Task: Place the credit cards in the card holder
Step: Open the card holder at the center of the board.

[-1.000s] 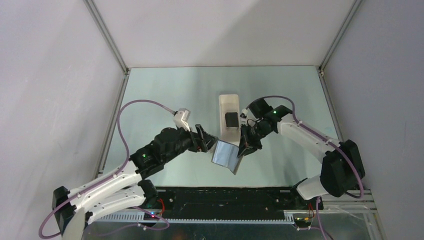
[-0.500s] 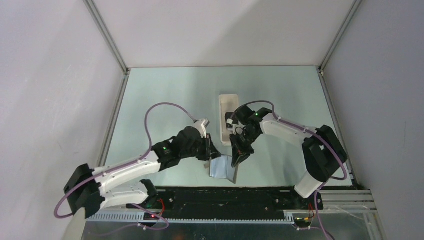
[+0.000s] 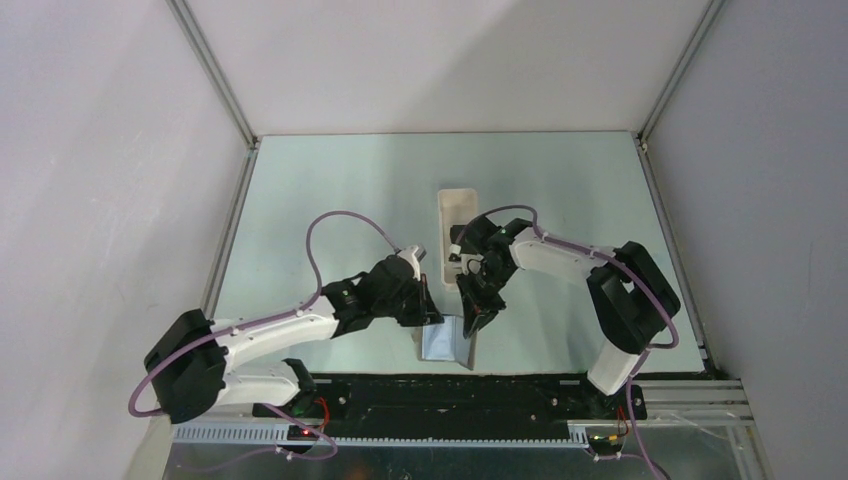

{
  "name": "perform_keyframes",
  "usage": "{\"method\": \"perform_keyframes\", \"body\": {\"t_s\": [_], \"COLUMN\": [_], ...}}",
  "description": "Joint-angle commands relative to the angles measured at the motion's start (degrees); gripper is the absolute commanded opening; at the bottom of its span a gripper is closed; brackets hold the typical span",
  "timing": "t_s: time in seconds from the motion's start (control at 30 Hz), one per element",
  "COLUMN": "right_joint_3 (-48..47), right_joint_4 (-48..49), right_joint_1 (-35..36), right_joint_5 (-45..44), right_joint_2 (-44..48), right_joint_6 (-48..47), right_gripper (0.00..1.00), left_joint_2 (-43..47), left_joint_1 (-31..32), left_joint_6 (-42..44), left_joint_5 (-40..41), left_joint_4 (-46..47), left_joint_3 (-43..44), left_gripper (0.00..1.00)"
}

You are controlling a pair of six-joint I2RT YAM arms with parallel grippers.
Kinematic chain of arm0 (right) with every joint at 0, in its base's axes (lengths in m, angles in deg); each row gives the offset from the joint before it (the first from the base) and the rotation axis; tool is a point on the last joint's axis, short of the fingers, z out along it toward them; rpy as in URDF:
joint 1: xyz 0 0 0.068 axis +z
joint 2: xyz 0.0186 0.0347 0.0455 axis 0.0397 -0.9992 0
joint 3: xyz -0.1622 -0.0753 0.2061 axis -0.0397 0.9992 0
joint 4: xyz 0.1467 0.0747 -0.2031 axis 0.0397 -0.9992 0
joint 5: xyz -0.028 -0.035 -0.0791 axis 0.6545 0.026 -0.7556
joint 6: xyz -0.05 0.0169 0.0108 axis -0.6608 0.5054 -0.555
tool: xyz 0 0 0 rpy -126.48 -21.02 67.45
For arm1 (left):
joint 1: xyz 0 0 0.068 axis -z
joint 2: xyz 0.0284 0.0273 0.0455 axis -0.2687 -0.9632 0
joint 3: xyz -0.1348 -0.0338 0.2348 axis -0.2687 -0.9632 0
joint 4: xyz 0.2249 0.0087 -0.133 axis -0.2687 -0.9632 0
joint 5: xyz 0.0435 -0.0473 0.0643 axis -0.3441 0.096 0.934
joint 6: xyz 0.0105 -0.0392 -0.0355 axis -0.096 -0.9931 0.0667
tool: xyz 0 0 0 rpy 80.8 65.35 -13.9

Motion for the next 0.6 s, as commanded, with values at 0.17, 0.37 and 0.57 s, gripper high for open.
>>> {"method": "perform_keyframes", "body": {"t_s": [0.17, 0.37, 0.57], "right_joint_3": [-1.67, -1.68, -1.71], "right_joint_4": [0.83, 1.10, 1.23], "right_joint_1": [1.82, 2.03, 2.32], "right_joint_5": [-1.34, -1.49, -2.08], "right_joint_2": [-2.87, -3.51, -4.11], "right_joint_6": [-0.14, 0.08, -0.18], "right_gripper": [0.00, 0.00, 0.00], "left_joint_2": [4.41, 4.72, -1.79], "left_joint_1": [1.07, 4.10, 5.51], "left_joint_6": [0.70, 0.85, -2.47], "left_joint_5": [3.69, 10.23, 7.74], "left_joint_4": [-0.78, -4.95, -5.11], "left_joint_3": [3.34, 4.98, 5.32], "left_gripper": [0.07, 0.20, 0.01]}}
